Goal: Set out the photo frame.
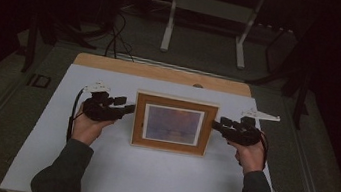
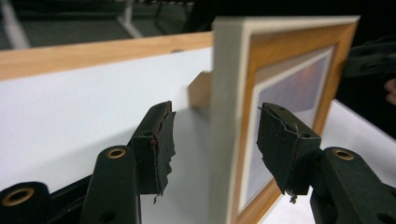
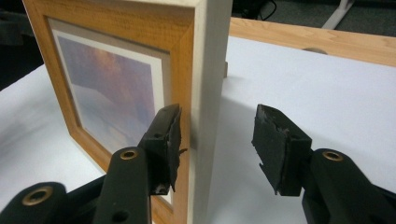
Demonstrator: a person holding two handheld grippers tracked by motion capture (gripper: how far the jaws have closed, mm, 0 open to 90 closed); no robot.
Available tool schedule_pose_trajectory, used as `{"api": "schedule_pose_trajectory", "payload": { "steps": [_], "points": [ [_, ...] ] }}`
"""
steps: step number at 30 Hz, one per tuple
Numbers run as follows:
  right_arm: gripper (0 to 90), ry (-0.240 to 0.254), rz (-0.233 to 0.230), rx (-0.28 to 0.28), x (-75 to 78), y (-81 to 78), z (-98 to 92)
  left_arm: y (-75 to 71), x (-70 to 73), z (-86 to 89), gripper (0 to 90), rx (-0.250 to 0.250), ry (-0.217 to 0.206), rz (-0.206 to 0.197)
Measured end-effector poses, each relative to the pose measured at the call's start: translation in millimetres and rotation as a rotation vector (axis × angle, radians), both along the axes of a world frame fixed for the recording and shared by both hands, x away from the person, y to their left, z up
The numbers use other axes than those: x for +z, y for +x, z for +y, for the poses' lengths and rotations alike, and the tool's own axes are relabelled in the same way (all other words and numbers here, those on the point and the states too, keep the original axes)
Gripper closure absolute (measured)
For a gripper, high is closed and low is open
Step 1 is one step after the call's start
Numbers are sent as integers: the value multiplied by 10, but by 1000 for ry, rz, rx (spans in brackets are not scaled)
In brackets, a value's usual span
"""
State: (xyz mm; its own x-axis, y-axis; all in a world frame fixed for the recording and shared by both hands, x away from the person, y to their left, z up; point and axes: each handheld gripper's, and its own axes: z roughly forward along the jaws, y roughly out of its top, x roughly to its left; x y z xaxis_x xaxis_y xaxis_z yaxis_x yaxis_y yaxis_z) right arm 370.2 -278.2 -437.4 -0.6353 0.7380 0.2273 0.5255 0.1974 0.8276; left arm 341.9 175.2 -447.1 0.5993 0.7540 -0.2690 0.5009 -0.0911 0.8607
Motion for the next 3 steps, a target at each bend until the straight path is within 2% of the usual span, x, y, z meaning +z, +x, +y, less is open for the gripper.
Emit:
{"api": "schedule_pose_trajectory", "payload": {
  "steps": [3],
  "points": [
    [501, 0, 9, -3, -23, -21, -35, -124, -103, 73, 452, 73, 92, 10]
  ]
}}
